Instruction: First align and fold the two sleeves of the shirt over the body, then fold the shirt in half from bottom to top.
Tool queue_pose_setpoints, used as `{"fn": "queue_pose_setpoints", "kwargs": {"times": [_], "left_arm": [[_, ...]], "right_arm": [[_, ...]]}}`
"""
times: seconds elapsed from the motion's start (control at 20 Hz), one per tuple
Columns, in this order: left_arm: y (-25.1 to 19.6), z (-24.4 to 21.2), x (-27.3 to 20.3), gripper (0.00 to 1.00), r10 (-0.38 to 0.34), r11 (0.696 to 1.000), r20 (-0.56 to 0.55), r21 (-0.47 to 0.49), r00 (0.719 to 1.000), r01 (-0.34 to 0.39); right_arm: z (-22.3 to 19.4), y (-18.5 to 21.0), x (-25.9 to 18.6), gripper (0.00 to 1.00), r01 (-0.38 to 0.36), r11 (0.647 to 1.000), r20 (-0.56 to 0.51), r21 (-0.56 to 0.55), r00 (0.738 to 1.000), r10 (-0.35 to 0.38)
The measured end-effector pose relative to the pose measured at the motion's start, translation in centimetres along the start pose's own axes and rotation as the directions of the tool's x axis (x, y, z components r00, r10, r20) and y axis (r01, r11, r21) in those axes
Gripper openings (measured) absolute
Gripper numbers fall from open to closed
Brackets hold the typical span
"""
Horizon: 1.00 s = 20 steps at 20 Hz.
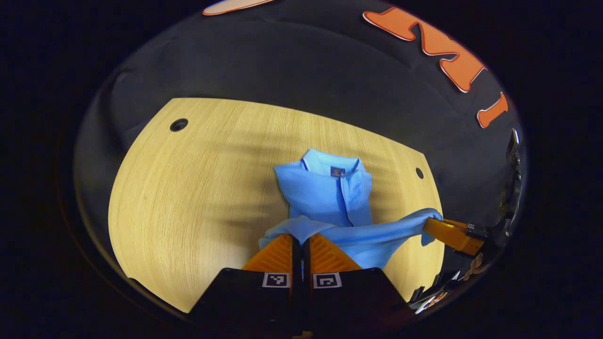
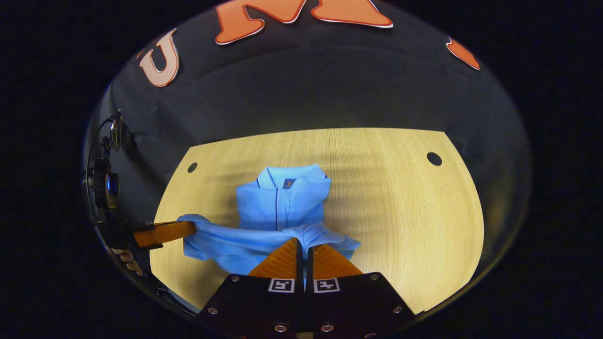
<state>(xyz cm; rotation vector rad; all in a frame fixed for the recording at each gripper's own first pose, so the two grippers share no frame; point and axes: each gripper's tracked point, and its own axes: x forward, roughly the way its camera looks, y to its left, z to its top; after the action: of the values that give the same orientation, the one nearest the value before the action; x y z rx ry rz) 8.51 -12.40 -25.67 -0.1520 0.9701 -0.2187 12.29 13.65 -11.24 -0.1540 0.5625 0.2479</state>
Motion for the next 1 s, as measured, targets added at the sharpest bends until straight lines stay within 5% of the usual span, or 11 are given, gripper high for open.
{"fn": "queue_pose_setpoints", "kwargs": {"times": [0.5,0.65,0.7,0.75,0.9,1.0], "left_arm": [[1.3,5.0,8.4,0.04,0.057,0.994,-0.002,0.092,0.998,-0.057],[1.6,4.9,9.7,0.12,0.071,0.994,-0.003,0.081,0.997,-0.071],[1.6,4.9,10.1,0.16,0.071,0.994,0.000,0.077,0.997,-0.071],[1.8,5.2,9.8,0.23,0.081,0.994,0.009,0.079,0.997,-0.082],[3.4,6.4,8.9,1.00,0.159,0.979,0.061,0.116,0.985,-0.165],[3.0,7.0,7.9,1.00,0.165,0.977,0.104,0.122,0.981,-0.177]], "right_arm": [[1.8,-2.6,9.7,0.05,0.065,0.994,-0.031,0.084,0.998,-0.062],[2.3,-3.1,10.4,0.17,0.083,0.994,-0.008,0.075,0.997,-0.083],[2.1,-3.4,10.3,0.34,0.083,0.994,-0.012,0.075,0.997,-0.082],[2.1,-3.6,10.1,0.50,0.083,0.993,-0.019,0.079,0.996,-0.082],[2.2,-4.0,9.1,1.00,0.095,0.993,-0.015,0.076,0.995,-0.094],[2.9,-4.3,8.1,0.99,0.109,0.992,0.017,0.070,0.994,-0.110]]}}
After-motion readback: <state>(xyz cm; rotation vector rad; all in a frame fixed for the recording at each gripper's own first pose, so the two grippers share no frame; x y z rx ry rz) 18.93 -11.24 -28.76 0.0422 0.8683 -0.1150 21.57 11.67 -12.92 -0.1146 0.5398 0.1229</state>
